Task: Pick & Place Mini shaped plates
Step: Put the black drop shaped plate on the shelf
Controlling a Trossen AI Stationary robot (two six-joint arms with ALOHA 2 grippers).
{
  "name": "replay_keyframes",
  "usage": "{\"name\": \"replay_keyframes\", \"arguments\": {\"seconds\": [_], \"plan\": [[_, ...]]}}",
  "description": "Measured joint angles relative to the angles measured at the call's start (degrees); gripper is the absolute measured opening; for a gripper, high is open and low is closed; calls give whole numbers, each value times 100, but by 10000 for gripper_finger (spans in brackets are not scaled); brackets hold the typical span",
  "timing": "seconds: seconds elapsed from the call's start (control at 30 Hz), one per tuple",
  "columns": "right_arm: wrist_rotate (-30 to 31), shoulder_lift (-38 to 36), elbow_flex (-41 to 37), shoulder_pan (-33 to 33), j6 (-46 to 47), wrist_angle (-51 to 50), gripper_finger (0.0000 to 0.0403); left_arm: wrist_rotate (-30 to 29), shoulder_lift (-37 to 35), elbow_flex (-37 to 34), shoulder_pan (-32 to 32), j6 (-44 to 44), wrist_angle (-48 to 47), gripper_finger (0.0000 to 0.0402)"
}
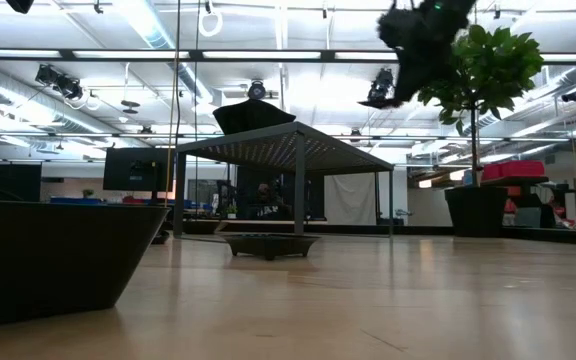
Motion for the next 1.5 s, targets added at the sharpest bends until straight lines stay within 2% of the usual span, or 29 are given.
{"name": "replay_keyframes", "arguments": {"seconds": [0.2,0.4,0.63,1.2,1.5], "plan": [[-406,705,737,-261,-1232,35,0,0,0,0,0,-2,0,5],[-880,1402,1194,-417,-1679,581,0,0,0,-1,0,1,0,5],[-1295,1934,1235,-511,-1592,1507,0,0,0,0,0,0,0,5],[-1526,2422,1237,-738,-1437,2121,0,-2,2,-4,0,-1,0,5],[-1557,2493,1231,-745,-965,2150,0,-2,2,-4,-1,1,0,5]]}}
